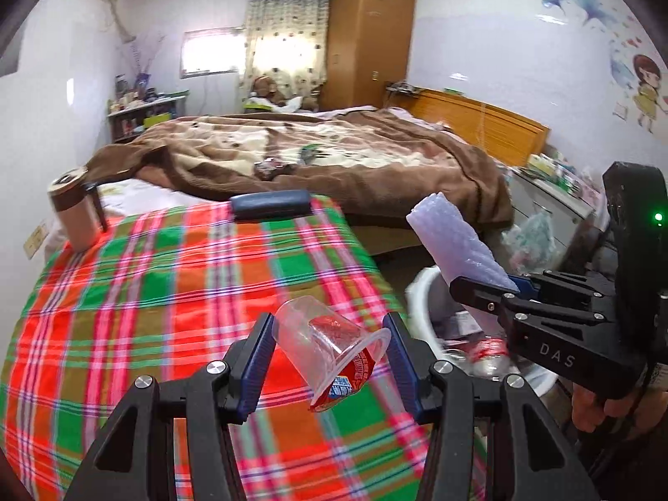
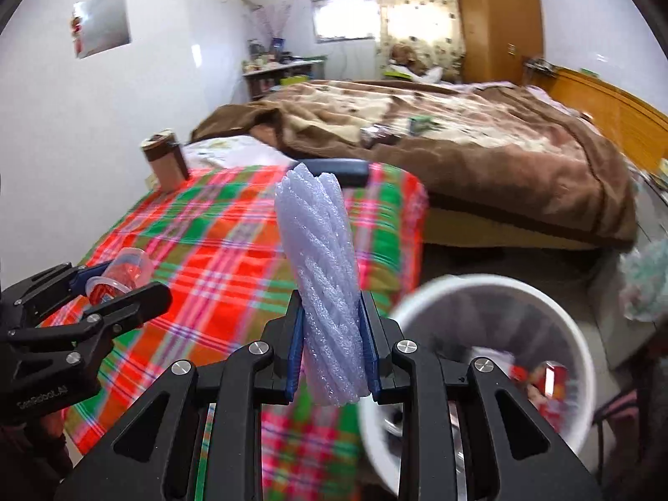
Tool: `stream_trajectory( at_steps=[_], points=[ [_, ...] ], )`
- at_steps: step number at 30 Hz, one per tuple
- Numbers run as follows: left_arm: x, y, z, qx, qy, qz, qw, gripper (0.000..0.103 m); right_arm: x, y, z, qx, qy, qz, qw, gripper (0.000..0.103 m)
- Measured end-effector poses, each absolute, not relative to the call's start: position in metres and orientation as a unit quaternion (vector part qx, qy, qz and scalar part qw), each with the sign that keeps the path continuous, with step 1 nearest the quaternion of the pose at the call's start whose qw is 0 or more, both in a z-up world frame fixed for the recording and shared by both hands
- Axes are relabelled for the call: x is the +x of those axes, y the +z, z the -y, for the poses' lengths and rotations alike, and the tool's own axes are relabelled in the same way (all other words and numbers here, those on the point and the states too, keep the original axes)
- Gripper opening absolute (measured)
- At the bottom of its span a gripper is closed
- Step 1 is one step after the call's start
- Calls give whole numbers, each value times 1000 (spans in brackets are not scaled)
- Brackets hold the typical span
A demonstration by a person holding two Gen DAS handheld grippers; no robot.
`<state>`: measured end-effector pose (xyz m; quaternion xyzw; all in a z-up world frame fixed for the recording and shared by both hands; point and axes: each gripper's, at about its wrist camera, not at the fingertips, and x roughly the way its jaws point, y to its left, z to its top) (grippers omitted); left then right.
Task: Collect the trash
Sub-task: 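Carry the sleeve and cup over the wastebasket and open both tools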
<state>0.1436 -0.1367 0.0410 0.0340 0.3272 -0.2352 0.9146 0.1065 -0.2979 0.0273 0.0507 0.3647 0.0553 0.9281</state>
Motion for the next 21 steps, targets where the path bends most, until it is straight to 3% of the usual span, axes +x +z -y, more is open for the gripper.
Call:
stream_trajectory(
  at_steps=[21],
  points=[
    [125, -2, 276, 87, -334, -370, 863, 53, 73, -22, 400, 99, -84, -425, 896, 26]
  ],
)
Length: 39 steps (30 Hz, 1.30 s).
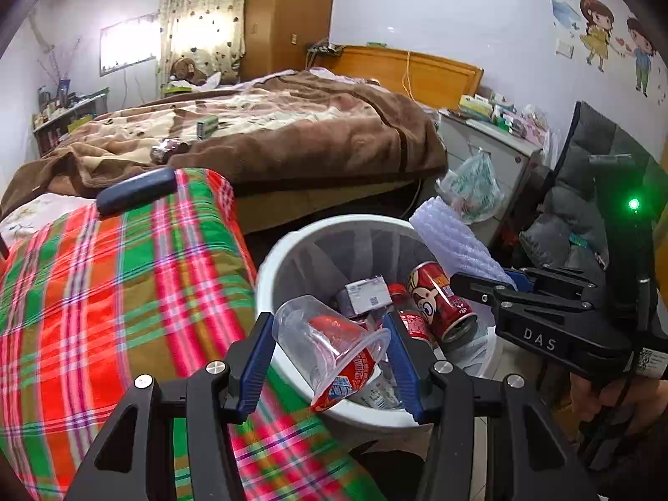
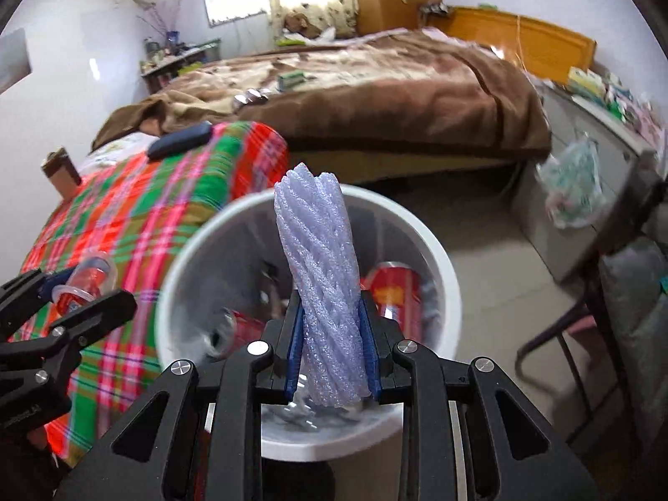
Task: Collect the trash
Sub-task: 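Carry the sleeve and cup over the wastebasket and open both tools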
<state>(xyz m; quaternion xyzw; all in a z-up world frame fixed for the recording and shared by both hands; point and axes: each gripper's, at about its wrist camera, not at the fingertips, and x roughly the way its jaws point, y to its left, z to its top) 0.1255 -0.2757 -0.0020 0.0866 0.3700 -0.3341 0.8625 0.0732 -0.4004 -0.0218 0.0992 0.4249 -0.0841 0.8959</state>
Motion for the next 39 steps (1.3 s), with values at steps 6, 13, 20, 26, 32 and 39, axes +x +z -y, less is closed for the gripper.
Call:
stream_trajectory(
  at_steps=[6, 13, 20, 26, 32, 39],
  points=[
    [130, -18, 293, 92, -335, -390, 853, 53, 71, -31, 415, 110, -95, -435, 889, 27],
    [134, -25, 305, 103, -330, -394, 852, 53, 74, -36, 419, 114, -98, -441, 885, 27],
    [136, -25, 302, 98, -325, -396, 853, 64, 77, -34, 416, 100, -87, -438, 889, 43],
    [134, -20, 296, 95, -323, -392, 856, 68, 73, -30, 415, 107, -92, -428, 893, 56],
    [128, -14, 286, 86, -317, -386, 862, 68, 65, -24, 407, 113, -94, -413, 899, 56],
    [109, -7, 268, 86, -300, -368, 876, 68, 43, -17, 392, 120, -112, -376, 912, 56]
  ],
)
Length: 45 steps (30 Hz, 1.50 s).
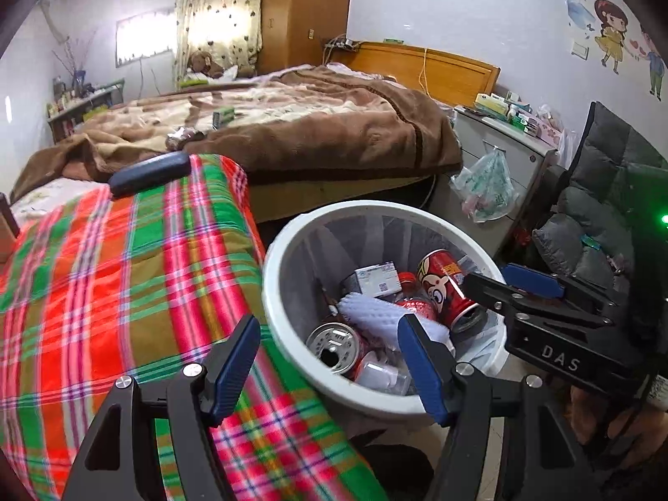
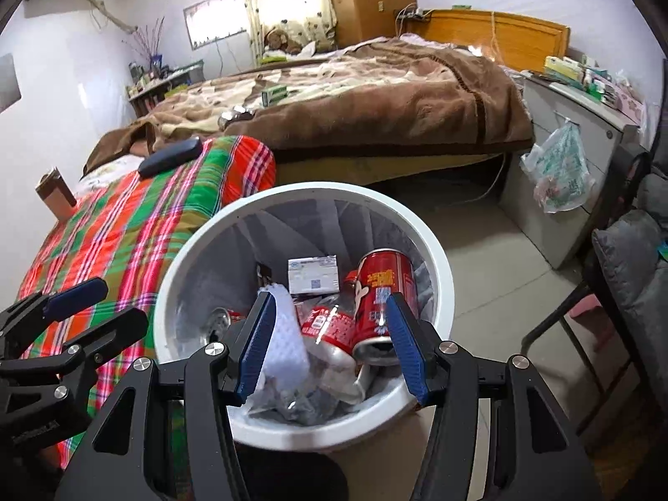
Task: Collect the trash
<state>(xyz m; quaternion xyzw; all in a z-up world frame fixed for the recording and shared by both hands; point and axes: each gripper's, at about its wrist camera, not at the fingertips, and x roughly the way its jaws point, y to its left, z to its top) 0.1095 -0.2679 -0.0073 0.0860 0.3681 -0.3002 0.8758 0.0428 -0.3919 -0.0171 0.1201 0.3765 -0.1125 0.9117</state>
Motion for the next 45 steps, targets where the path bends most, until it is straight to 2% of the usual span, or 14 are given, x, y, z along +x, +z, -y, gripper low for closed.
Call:
stream_trajectory(
  at_steps=[10, 19, 45],
  points=[
    [68, 2, 239, 85, -262, -321, 906, 68, 4, -8, 362, 122, -139, -324, 928, 56],
    [41, 0, 215, 74, -240, -302, 920, 68, -14, -15, 335, 110, -152, -313, 931, 56],
    [28, -4, 203, 65, -230, -303, 922, 68, -21, -15, 320, 113, -157, -299, 935, 56]
  ],
)
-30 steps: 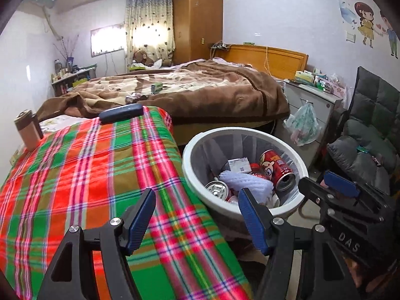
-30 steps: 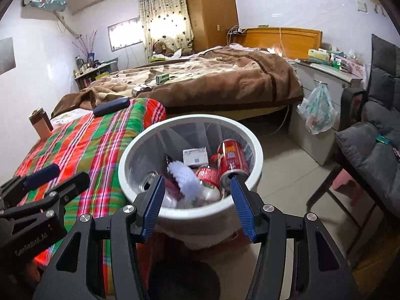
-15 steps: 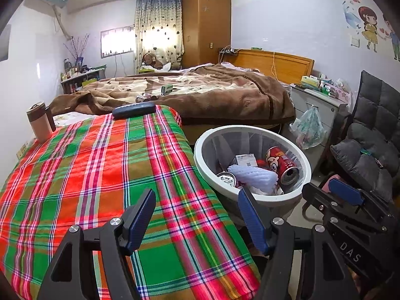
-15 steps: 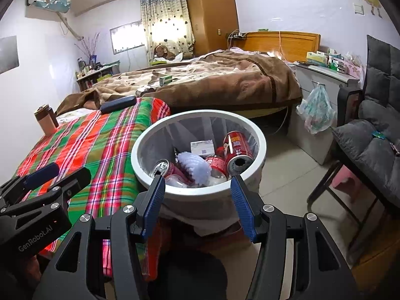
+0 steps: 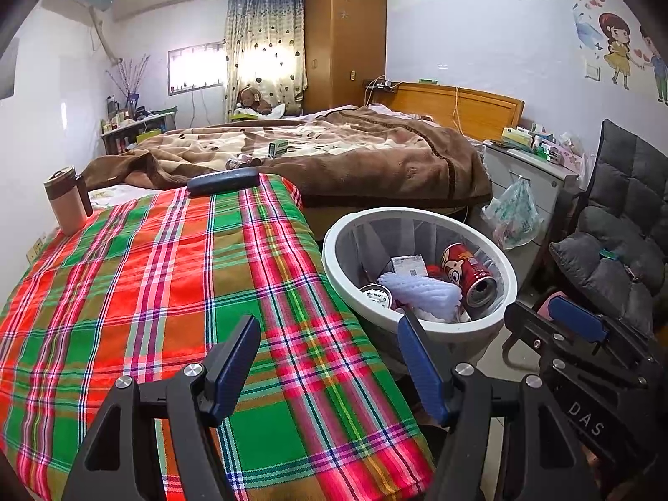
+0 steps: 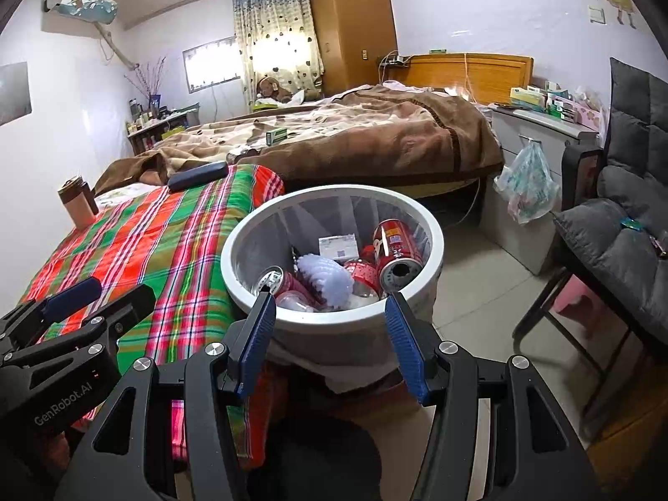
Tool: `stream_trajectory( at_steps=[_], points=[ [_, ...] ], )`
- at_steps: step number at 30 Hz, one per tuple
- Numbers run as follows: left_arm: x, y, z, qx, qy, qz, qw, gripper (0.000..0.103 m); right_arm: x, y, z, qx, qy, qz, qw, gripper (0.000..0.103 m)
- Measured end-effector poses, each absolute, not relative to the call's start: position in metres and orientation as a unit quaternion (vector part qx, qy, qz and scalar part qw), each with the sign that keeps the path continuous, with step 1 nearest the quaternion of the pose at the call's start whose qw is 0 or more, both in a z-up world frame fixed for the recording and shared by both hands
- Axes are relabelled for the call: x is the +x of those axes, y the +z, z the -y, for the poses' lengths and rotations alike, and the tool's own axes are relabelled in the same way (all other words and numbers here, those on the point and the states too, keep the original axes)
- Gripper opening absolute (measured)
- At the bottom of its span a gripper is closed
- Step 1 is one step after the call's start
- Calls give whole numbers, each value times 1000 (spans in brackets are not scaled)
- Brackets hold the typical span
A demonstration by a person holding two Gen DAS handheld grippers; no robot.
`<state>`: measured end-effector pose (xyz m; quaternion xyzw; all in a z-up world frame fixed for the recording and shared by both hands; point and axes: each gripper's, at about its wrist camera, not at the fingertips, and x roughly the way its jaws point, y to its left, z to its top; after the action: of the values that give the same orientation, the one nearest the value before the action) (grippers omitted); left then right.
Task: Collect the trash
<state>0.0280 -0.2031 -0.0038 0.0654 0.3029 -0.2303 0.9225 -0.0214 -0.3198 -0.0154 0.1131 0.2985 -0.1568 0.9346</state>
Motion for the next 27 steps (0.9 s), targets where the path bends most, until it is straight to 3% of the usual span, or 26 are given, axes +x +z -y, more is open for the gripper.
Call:
stream_trajectory(
  at_steps=[27],
  points=[
    [25, -3, 201, 64, -227, -300, 924, 68, -22, -12, 316, 115, -153, -294, 936, 56]
  ],
)
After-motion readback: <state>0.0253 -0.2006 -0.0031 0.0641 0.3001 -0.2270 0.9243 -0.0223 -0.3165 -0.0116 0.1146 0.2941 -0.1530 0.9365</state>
